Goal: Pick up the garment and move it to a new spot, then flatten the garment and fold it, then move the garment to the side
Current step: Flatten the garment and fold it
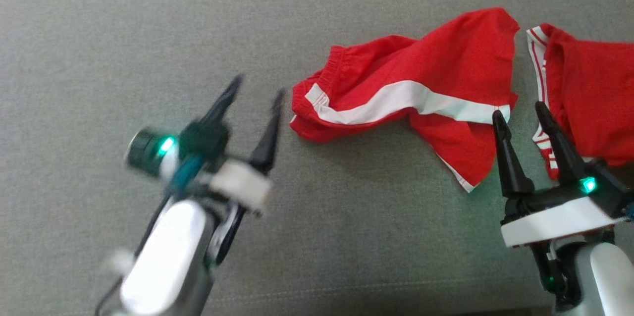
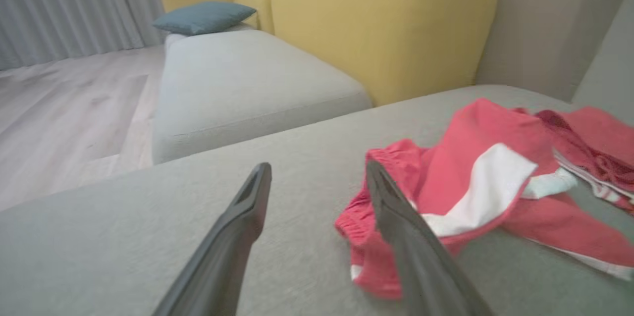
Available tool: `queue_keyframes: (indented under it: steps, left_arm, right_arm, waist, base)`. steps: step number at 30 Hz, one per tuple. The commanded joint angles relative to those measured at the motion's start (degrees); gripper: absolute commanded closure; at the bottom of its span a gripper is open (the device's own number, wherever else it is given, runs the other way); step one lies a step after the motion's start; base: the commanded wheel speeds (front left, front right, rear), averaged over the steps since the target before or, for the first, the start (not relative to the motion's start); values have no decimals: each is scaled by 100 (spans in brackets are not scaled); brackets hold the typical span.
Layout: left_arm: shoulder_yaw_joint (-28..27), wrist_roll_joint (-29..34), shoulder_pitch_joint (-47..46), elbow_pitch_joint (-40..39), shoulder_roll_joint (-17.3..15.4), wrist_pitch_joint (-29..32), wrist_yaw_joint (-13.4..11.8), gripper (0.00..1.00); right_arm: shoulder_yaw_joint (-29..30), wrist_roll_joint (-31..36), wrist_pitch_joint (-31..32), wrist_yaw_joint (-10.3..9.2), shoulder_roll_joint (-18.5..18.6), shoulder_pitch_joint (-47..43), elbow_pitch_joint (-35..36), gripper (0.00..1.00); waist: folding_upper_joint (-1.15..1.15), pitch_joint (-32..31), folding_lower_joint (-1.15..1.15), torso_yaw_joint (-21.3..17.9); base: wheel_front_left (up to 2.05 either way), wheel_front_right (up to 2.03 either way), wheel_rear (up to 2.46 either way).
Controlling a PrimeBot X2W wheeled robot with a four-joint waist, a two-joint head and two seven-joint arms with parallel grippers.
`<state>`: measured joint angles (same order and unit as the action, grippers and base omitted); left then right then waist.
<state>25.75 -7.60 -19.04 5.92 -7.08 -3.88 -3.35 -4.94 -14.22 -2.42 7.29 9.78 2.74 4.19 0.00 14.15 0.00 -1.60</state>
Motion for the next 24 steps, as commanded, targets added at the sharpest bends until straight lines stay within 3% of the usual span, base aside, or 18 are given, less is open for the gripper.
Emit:
queue_keyframes:
  steps: [1,7,15,16,17,24]
  left_arm:
    - [-156,-31,-239,-152,-34,42,25,0]
    - [186,-309,-897,496,134,1047,507,0]
    - [261,-569,-1173,1007,99,1901,699,0]
    - [270,-606,-1180,1004,86,1950,727,71]
    - [276,-645,-1180,996,74,1998,751,100]
    - [307,-630,-1175,771,-34,2052,717,100]
  right_arm:
    - [-105,-39,31,20,52,76,198,0]
    - [-195,-109,42,20,17,188,124,0]
    - [-184,-197,-6,20,-26,194,-24,0]
    - [-173,-209,-9,20,-30,190,-38,0]
    - [-160,-223,-13,20,-27,188,-51,0]
    - [44,-337,308,20,192,281,-493,0]
  waist:
    - [0,33,0,-32]
    - [0,187,0,-232]
    - [0,266,0,-414]
    - [0,270,0,-423]
    - [0,273,0,-426]
    - [0,307,0,-402]
  base:
    - [0,0,0]
    - [0,0,0]
    - [0,0,0]
    - [0,0,0]
    - [0,0,0]
    - [0,0,0]
